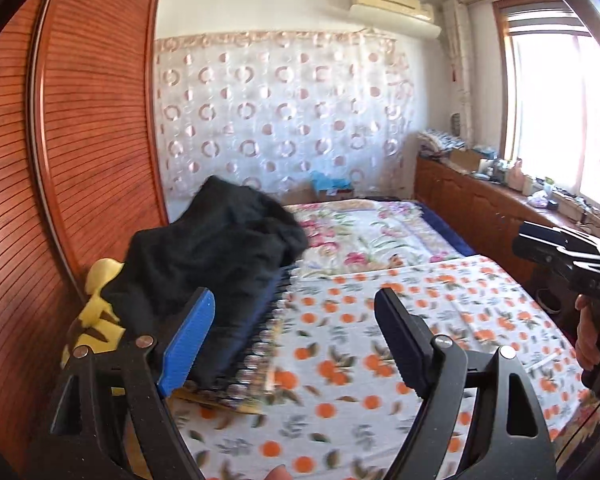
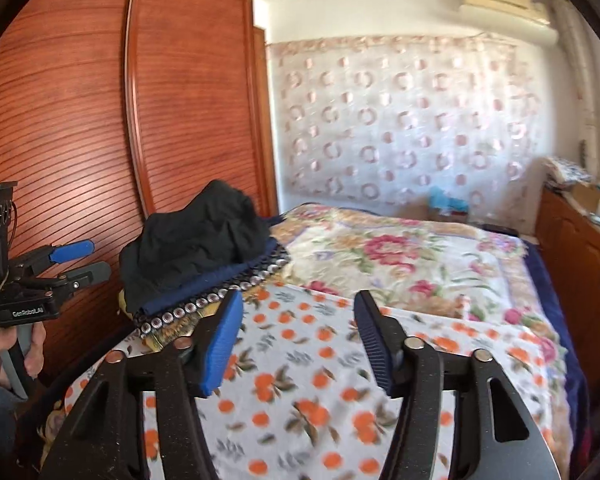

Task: Fold small clothes

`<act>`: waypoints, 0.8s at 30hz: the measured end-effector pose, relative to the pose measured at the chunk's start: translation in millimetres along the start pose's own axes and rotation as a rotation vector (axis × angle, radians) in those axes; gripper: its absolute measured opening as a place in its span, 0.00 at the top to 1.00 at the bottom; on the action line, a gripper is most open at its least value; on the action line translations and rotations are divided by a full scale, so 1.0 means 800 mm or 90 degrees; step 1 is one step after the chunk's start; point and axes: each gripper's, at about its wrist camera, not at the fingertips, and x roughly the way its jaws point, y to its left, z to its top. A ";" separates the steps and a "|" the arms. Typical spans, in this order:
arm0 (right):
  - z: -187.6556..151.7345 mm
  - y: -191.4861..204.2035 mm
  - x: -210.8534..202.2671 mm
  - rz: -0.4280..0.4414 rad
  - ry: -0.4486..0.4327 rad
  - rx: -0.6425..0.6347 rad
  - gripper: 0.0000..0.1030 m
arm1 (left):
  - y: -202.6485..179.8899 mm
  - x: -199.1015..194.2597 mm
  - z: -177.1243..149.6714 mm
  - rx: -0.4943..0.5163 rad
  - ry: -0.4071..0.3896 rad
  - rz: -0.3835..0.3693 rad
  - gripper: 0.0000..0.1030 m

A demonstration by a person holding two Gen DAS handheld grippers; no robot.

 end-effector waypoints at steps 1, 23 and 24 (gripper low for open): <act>-0.007 0.001 -0.016 -0.014 -0.004 0.004 0.39 | -0.007 -0.003 0.000 -0.002 -0.003 -0.005 0.20; -0.062 0.092 -0.143 -0.174 -0.043 0.073 0.38 | -0.110 -0.038 -0.013 0.028 -0.015 -0.032 0.20; -0.064 0.093 -0.145 -0.174 -0.044 0.073 0.38 | -0.110 -0.038 -0.013 0.028 -0.015 -0.031 0.20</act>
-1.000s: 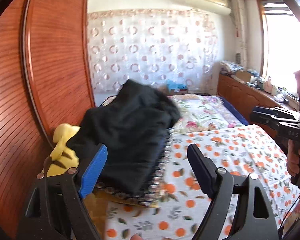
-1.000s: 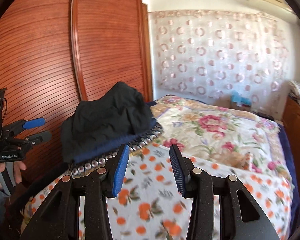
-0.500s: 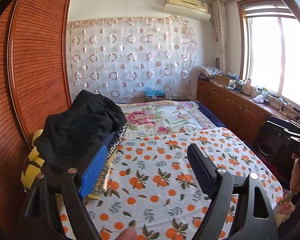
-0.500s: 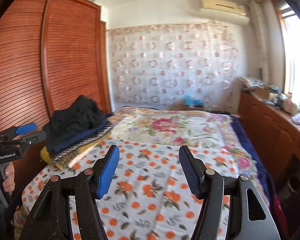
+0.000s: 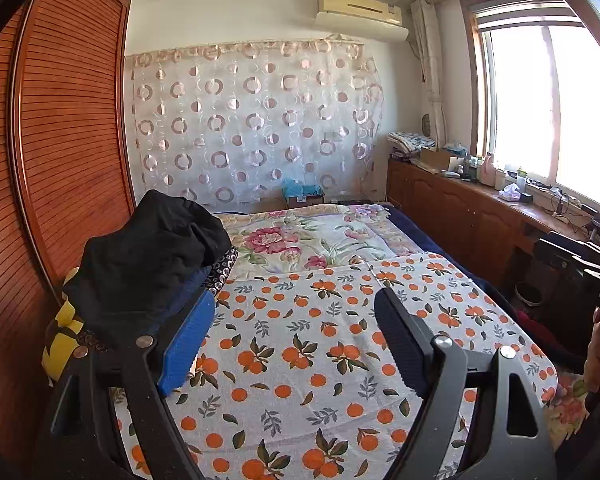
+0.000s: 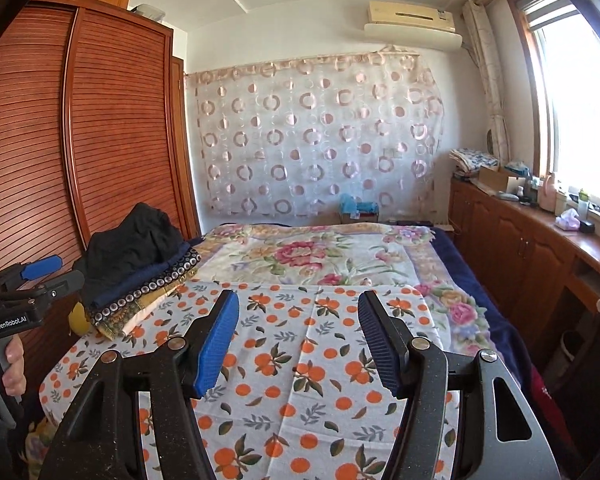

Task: Fold small clothes

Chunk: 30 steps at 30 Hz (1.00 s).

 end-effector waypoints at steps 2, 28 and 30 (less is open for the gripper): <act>-0.003 0.003 -0.001 -0.002 -0.001 0.001 0.38 | 0.000 0.000 -0.001 0.000 0.001 0.005 0.20; -0.003 -0.032 0.022 0.009 -0.001 -0.002 0.38 | 0.002 -0.002 -0.003 -0.005 0.001 0.010 0.20; -0.004 -0.034 0.022 0.010 -0.001 -0.002 0.38 | 0.002 -0.002 -0.004 -0.003 0.000 0.009 0.20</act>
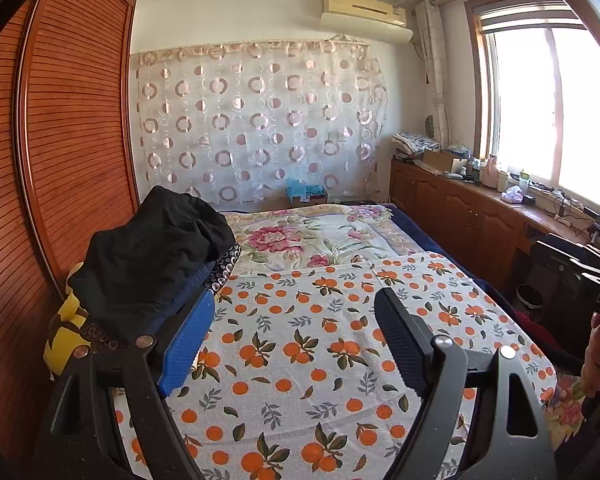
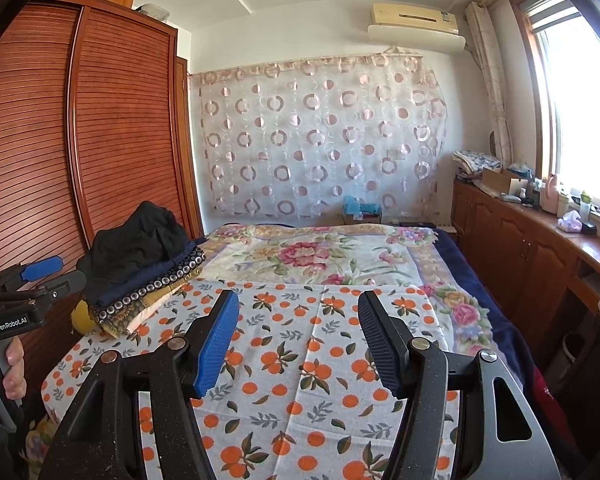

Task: Fold small clothes

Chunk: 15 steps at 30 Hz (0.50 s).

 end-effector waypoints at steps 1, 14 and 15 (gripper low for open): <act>0.001 -0.002 0.000 0.000 0.000 0.001 0.38 | 0.000 0.000 0.000 0.000 0.000 0.000 0.20; -0.001 -0.012 0.000 0.004 -0.003 -0.003 0.38 | 0.000 0.000 -0.001 0.000 -0.001 0.001 0.20; -0.002 -0.011 0.000 0.004 -0.004 -0.003 0.38 | 0.000 0.000 -0.001 0.000 -0.001 0.001 0.20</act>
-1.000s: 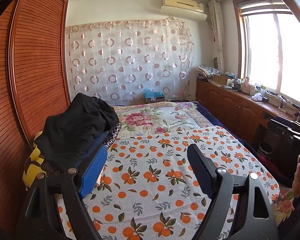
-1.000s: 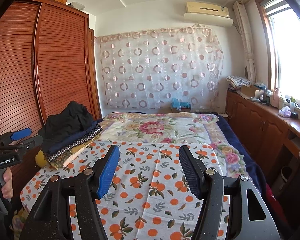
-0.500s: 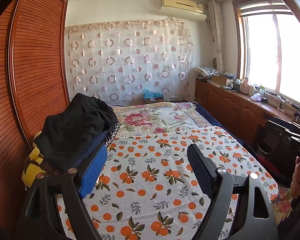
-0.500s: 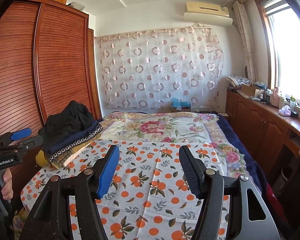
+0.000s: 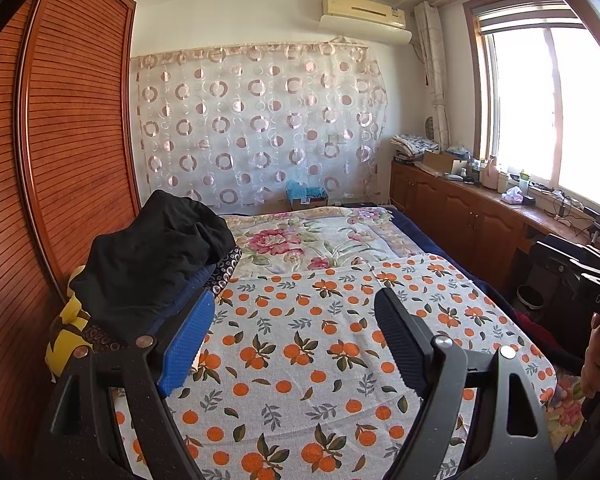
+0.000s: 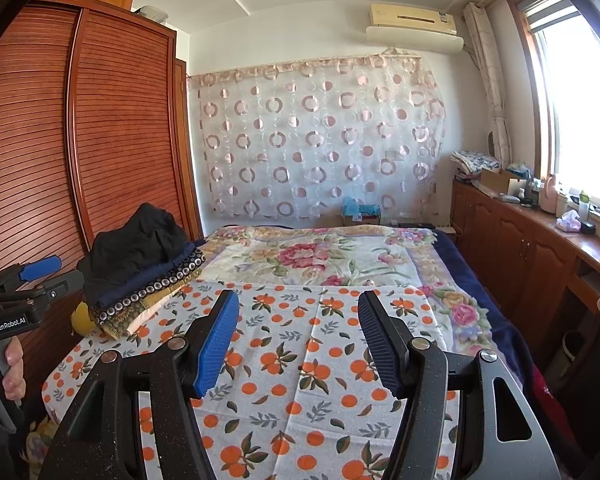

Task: Fold small clothes

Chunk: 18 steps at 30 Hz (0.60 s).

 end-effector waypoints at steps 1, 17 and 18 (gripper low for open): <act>-0.001 0.000 0.000 0.000 0.000 0.000 0.38 | 0.000 0.000 0.000 -0.001 0.000 0.000 0.20; 0.000 -0.001 0.000 0.001 -0.004 0.002 0.38 | -0.001 -0.003 -0.001 0.000 -0.003 0.001 0.20; 0.000 -0.001 0.000 0.001 -0.003 0.002 0.38 | -0.002 -0.003 -0.001 0.001 -0.004 0.002 0.20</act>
